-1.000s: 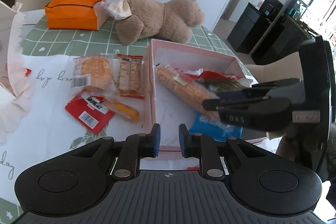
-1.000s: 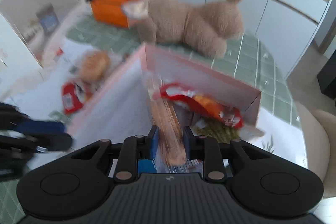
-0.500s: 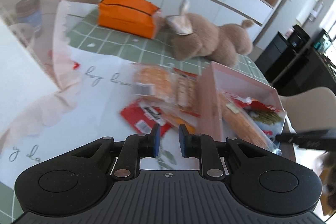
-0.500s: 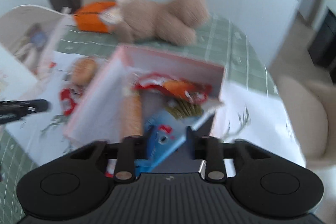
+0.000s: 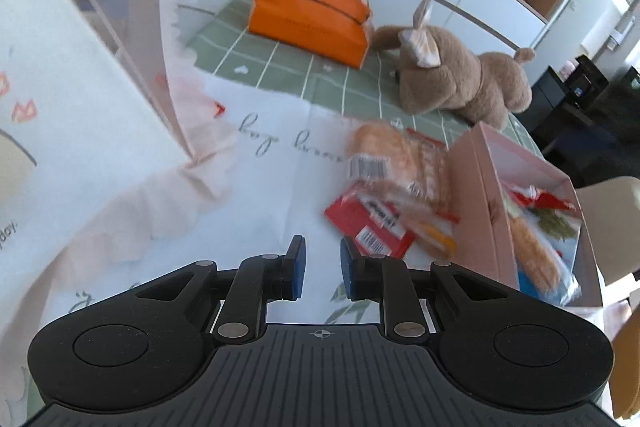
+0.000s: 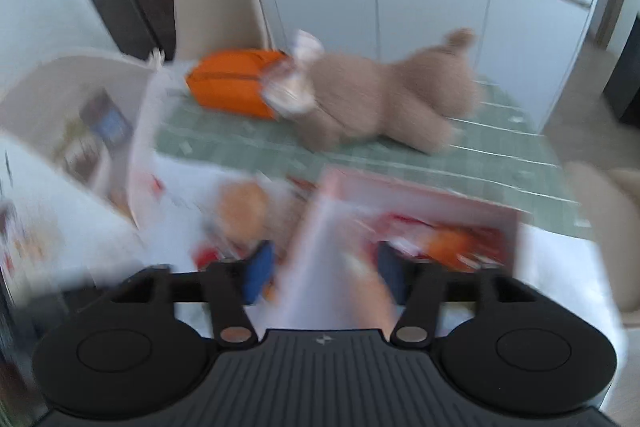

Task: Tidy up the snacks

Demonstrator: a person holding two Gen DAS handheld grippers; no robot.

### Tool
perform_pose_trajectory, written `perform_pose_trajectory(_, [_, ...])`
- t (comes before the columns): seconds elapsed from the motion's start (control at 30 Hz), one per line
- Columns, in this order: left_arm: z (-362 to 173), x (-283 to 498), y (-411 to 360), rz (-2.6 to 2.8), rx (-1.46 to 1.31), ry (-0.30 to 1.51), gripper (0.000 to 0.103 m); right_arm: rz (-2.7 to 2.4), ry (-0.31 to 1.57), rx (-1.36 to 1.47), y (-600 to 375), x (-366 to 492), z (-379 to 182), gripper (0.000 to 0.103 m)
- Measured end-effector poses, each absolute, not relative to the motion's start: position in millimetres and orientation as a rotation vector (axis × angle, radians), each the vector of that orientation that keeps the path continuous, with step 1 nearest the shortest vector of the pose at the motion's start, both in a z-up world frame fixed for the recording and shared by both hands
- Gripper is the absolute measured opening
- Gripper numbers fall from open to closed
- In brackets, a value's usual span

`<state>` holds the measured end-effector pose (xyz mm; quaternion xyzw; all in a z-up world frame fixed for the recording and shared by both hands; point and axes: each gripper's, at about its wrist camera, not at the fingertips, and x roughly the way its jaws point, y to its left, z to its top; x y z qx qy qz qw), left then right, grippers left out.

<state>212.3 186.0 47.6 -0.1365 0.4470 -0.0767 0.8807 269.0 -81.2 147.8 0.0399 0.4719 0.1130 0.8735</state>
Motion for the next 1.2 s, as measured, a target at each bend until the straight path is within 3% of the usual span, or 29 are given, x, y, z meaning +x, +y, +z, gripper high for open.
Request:
perform_pose_trajectory(0.07, [46.4,209.1,194.2,-0.196,-0.299,0.920,0.022,0.203,1.002,0.085,-50.7,305.2,129.6,0.056])
perform_pose_trajectory(0.13, [46.8,206.4,203.2,-0.230,-0.308,0.909,0.022,0.126,1.015,0.017,-22.6,338.7,108.4,0.030])
perform_pose_trajectory(0.23, [44.4,203.0,218.7,-0.255,-0.317,0.902,0.022,0.030,1.006,-0.146,16.3,371.2,78.5,0.014])
perform_pose_trajectory(0.3, [40.8,202.2,229.0,-0.260,-0.334,0.905,0.022,0.002,1.016,-0.212,31.9,378.8,64.5,0.006])
perform_pose_trajectory(0.47, [34.1,207.8,245.4,-0.258,-0.357,0.920,0.022,0.047,1.113,-0.276,55.8,364.4,37.2,0.004])
perform_pose_trajectory(0.6, [31.2,213.5,245.0,-0.268,-0.358,0.927,0.022,0.119,1.181,-0.150,49.5,341.7,46.7,0.005])
perform_pose_trajectory(0.67, [27.4,214.2,240.6,-0.273,-0.351,0.933,0.022,0.126,1.112,-0.110,48.8,334.2,60.9,0.018])
perform_pose_trajectory(0.73, [23.2,212.5,236.3,-0.275,-0.334,0.940,0.022,0.134,1.035,-0.056,49.0,335.8,70.7,0.074])
perform_pose_trajectory(0.77, [21.5,210.8,234.0,-0.276,-0.319,0.944,0.022,0.133,1.001,-0.034,51.6,339.3,71.9,0.079])
perform_pose_trajectory(0.87, [19.2,205.2,232.2,-0.272,-0.275,0.955,0.022,0.143,1.011,-0.002,63.5,359.5,56.3,0.079])
perform_pose_trajectory(0.97, [21.0,199.9,239.7,-0.253,-0.268,0.950,0.022,0.136,1.070,-0.004,68.0,368.7,29.5,0.066])
perform_pose_trajectory(1.0, [21.8,199.9,243.6,-0.236,-0.271,0.945,0.022,0.165,1.079,0.053,62.5,362.6,26.0,0.052])
perform_pose_trajectory(1.2, [23.1,211.6,251.1,-0.209,-0.316,0.938,0.022,0.251,1.150,0.122,49.1,289.5,18.6,0.048])
